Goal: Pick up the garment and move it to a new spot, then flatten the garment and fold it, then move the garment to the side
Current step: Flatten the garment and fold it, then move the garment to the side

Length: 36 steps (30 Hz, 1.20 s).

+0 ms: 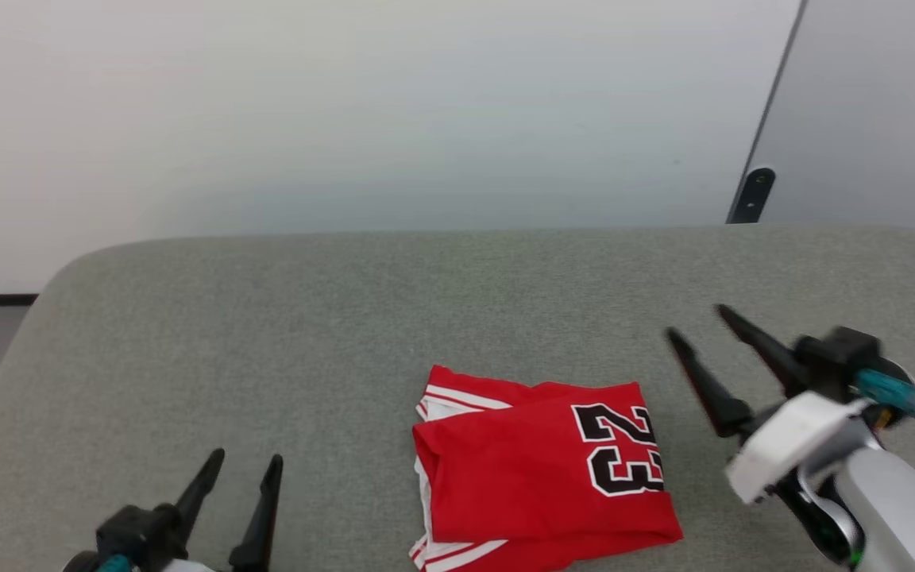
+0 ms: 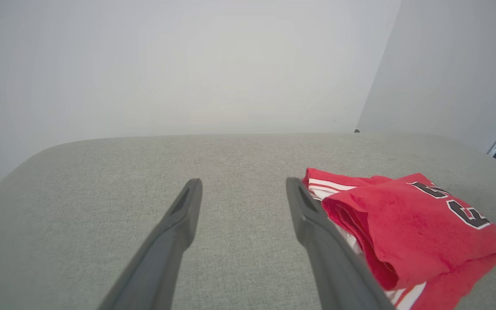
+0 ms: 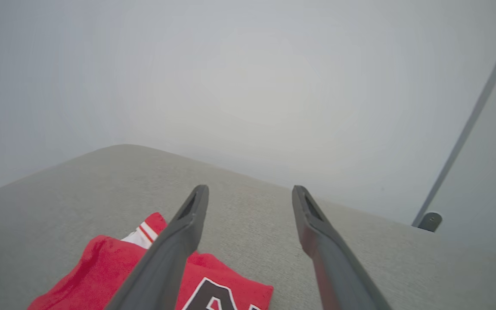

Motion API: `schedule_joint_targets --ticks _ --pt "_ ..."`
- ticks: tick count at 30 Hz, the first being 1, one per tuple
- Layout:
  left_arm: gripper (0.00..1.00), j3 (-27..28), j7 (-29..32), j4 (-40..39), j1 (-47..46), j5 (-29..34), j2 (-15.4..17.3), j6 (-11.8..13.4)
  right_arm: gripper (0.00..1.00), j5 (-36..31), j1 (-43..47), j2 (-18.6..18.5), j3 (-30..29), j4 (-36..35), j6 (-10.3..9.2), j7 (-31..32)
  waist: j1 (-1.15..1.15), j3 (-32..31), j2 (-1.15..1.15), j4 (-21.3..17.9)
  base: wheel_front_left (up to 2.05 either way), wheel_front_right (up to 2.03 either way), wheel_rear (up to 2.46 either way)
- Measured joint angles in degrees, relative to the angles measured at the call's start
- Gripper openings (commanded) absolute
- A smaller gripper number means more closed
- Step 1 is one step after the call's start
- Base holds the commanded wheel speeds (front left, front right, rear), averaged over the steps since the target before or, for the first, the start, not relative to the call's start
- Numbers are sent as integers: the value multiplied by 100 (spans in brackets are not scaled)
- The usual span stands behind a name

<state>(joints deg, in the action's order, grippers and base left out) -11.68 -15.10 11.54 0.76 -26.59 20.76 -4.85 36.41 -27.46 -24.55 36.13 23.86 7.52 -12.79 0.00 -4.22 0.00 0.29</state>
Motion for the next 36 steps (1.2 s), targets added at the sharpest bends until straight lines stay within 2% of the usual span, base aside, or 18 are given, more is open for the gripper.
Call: schedule_joint_targets --ticks 8,18,23,31,36 --pt "100 254 0 -24 266 332 -187 -135 100 -505 1068 236 -1363 22 1 -214 0 -43 0 -61 0 0 0" --pt "100 459 0 -58 321 571 -370 -229 100 -1146 2271 825 -2786 -972 0 -222 0 -46 0 34 0 0 0" --pt "100 597 0 -52 319 622 -483 -231 100 -1362 2631 1058 -3092 -1185 0 -222 0 -12 0 34 0 0 0" --pt "100 474 0 -147 146 826 -468 -249 100 -1385 2723 1022 -3047 -1176 1 -222 0 27 0 197 0 0 0" --pt "100 580 -1 -210 154 792 -468 -250 100 -1385 2723 1042 -3101 -1183 1 -222 0 39 0 282 0 0 0"
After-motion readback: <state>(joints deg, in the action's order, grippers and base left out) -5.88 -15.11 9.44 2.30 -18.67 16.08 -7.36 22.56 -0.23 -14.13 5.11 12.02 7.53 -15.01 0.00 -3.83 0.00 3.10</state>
